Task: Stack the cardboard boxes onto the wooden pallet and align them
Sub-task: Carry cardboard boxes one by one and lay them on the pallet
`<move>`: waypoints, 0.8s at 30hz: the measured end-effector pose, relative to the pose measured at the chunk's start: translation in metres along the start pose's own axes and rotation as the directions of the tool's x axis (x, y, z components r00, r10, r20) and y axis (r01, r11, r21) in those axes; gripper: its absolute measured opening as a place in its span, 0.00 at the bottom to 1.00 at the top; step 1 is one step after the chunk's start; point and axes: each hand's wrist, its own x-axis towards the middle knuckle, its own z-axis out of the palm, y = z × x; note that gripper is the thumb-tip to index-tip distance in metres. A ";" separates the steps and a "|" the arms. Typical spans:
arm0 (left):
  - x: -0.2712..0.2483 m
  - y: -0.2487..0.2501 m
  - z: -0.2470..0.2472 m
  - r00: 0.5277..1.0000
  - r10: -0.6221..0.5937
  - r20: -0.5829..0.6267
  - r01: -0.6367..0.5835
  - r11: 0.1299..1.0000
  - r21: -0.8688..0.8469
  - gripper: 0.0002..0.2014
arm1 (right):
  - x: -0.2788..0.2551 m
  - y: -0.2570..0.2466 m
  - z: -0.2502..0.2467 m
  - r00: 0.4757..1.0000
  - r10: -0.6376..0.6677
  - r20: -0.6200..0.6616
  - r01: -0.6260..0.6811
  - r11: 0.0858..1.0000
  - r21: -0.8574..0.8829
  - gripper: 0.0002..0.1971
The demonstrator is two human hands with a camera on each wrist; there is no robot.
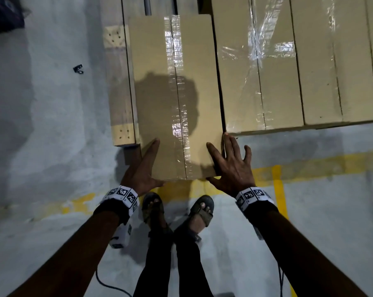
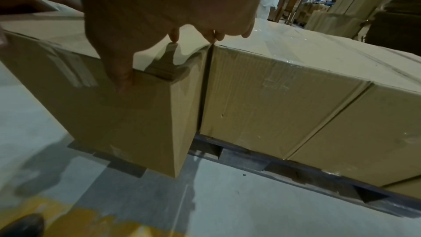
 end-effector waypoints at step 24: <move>0.048 0.022 -0.033 0.999 0.017 -0.045 -0.016 1.000 0.024 0.72 | 0.047 0.028 -0.023 0.998 -0.045 -0.045 0.044 0.999 -0.029 0.53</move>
